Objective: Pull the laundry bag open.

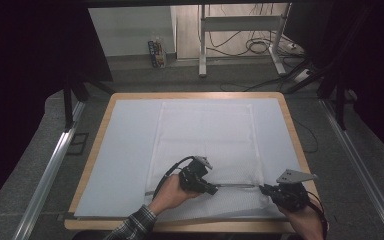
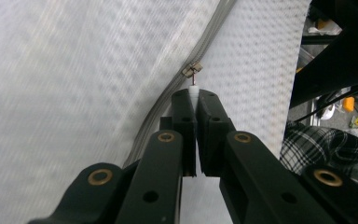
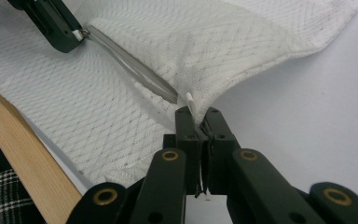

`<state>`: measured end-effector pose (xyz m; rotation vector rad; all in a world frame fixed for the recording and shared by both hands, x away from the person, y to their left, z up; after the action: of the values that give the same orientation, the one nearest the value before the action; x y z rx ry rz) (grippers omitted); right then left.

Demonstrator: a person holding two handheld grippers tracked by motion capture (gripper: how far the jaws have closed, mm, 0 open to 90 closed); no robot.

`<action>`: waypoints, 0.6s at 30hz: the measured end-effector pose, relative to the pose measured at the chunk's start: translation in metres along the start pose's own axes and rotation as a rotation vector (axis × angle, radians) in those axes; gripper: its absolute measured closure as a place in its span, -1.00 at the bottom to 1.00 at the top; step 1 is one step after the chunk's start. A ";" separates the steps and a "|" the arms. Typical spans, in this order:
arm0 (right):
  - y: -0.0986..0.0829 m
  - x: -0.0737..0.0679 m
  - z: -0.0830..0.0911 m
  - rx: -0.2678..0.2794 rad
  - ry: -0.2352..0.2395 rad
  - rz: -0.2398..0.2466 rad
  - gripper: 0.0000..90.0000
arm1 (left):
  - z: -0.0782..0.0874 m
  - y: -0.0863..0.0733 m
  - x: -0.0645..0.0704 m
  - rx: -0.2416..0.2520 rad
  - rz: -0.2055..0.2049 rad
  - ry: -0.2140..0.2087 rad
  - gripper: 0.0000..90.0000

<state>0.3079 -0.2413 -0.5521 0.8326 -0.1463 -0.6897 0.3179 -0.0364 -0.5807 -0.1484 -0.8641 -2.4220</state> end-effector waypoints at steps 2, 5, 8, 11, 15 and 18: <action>0.000 0.000 0.000 -0.003 0.000 0.001 0.91 | 0.003 -0.006 -0.003 -0.003 0.005 0.003 0.95; -0.001 0.000 -0.001 -0.009 0.001 0.001 0.91 | 0.008 -0.015 -0.007 -0.004 0.019 0.010 0.95; -0.002 0.001 -0.001 -0.014 -0.004 -0.001 0.91 | 0.014 -0.025 -0.013 -0.003 0.037 0.018 0.95; -0.003 0.002 -0.001 -0.016 -0.007 -0.002 0.91 | 0.020 -0.035 -0.019 -0.005 0.059 0.030 0.95; -0.004 0.002 0.000 -0.019 -0.009 -0.006 0.91 | 0.030 -0.045 -0.027 0.004 0.081 0.047 0.95; -0.005 0.002 -0.001 -0.022 -0.009 -0.005 0.91 | 0.036 -0.054 -0.031 0.004 0.091 0.063 0.95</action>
<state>0.3074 -0.2445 -0.5562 0.8087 -0.1450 -0.6984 0.3122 0.0349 -0.5908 -0.1071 -0.8160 -2.3275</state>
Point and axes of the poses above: each handheld gripper's, and its own axes: z roughly backward along the jaws, y roughly out of its top, x roughly to its right, the point moved 9 cm from there along -z, roughly forward along the jaws, and after that the axes turned 9 degrees about y, right-handed, at the moved point
